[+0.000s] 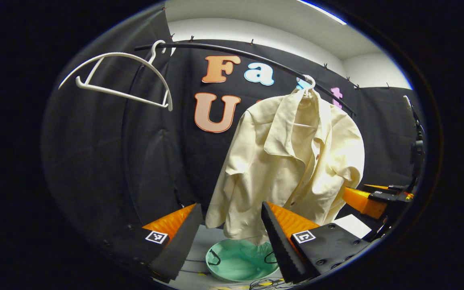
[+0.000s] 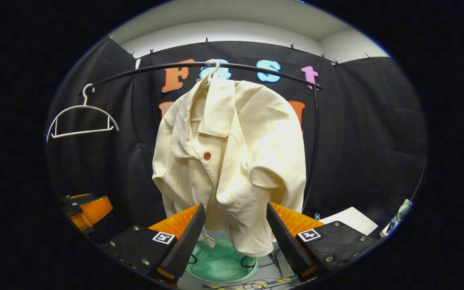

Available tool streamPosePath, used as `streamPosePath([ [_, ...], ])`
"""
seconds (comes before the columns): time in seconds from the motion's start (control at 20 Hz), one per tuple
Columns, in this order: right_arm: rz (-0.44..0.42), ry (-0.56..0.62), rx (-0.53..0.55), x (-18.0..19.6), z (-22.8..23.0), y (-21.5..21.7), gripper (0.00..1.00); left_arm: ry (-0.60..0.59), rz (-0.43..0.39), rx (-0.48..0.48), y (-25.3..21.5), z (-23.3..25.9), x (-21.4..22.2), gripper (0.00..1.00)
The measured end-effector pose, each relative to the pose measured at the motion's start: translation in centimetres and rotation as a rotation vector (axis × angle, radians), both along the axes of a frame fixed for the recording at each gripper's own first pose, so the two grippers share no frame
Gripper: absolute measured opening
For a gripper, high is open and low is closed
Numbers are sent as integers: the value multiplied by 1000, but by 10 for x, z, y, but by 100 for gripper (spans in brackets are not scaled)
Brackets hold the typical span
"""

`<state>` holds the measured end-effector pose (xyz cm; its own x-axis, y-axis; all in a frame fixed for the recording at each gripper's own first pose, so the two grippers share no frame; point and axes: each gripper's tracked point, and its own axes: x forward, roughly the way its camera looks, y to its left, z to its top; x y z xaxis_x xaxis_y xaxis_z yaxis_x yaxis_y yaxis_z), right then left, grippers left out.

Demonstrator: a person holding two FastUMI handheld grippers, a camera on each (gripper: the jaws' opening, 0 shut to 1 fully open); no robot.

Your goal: Grasp the clothes on the hanger with both hands and then place them into the laundry hamper below.

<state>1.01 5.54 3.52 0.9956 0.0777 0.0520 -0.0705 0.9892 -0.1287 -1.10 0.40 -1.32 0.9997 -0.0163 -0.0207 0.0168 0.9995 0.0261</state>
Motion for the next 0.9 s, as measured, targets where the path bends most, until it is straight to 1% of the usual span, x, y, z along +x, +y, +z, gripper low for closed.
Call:
streamPosePath([
  [0.2, 53, -37, 35, 21, 34, 33, 95, 30, -3, -52, 1, -10, -2, 96],
  [0.35, 58, -69, 26, 47, 59, 52, 95, 40, -25, -42, -4, -15, -3, 97],
  [0.5, 55, -68, 42, 80, 73, 67, 93, 36, -36, -34, -6, -13, -3, 97],
  [0.55, 47, -69, 46, 92, 77, 69, 93, 33, -35, -35, -5, -13, -5, 97],
  [0.65, -14, -71, 33, 118, 82, 59, 90, 32, -29, -39, -3, -14, -8, 97],
  [0.7, -37, -80, 16, 131, 85, 54, 86, 34, -25, -39, -1, -14, -10, 97],
  [0.75, -36, -67, -9, 140, 82, 50, 82, 37, -20, -37, 1, -15, -11, 97],
  [0.8, -15, -28, -11, 146, 75, 48, 59, 41, -14, -32, 4, -16, -12, 97],
  [0.85, -25, -4, 28, 144, 69, 39, 33, 45, -6, -27, 8, -16, -13, 97],
  [0.9, -13, -6, 80, 138, 69, 30, 7, 44, 4, -25, 11, -16, -14, 97],
])
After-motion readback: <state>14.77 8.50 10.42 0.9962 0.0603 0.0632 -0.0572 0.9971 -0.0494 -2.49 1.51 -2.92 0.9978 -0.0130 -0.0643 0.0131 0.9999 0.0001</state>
